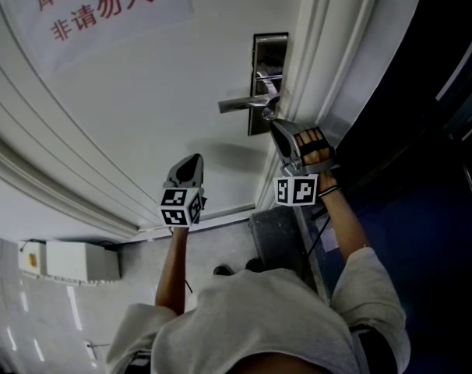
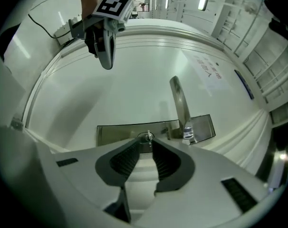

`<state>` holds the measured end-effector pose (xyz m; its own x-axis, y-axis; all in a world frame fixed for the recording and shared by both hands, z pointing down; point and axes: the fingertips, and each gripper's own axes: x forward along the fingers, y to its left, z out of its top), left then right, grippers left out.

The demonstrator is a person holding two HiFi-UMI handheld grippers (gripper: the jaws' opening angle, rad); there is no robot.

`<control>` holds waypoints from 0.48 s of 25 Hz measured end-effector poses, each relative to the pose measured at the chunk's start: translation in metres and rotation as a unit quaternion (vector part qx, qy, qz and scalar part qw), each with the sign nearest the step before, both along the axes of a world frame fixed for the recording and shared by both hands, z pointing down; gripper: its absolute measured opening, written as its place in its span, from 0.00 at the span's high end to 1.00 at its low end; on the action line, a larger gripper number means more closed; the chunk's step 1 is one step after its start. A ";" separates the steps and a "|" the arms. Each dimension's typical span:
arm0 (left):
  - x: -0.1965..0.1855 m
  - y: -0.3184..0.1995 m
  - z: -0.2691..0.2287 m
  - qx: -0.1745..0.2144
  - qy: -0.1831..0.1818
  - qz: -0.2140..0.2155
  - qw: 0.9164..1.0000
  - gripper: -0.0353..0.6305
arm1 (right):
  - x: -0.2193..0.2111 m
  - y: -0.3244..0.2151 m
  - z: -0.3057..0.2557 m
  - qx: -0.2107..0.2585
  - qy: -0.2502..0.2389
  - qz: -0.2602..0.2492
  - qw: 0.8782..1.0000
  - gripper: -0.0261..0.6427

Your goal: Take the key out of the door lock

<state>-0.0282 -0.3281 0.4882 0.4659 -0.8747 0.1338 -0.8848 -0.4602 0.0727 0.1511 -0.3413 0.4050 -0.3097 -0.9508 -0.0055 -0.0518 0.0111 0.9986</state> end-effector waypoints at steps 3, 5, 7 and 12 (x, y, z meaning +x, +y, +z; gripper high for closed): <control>0.000 0.000 -0.001 0.000 -0.004 0.002 1.000 0.92 | 0.001 -0.005 0.004 -0.008 0.009 0.007 1.000 0.72; 0.001 0.000 -0.002 0.003 -0.007 0.005 1.000 0.92 | 0.000 -0.010 0.003 -0.004 0.015 0.011 1.000 0.71; 0.002 0.000 -0.002 0.005 -0.008 0.006 1.000 0.92 | -0.001 -0.016 0.002 0.004 0.020 0.015 1.000 0.71; 0.000 0.001 -0.002 0.003 -0.011 0.005 1.000 0.92 | -0.004 -0.027 -0.002 0.015 0.029 0.016 0.999 0.76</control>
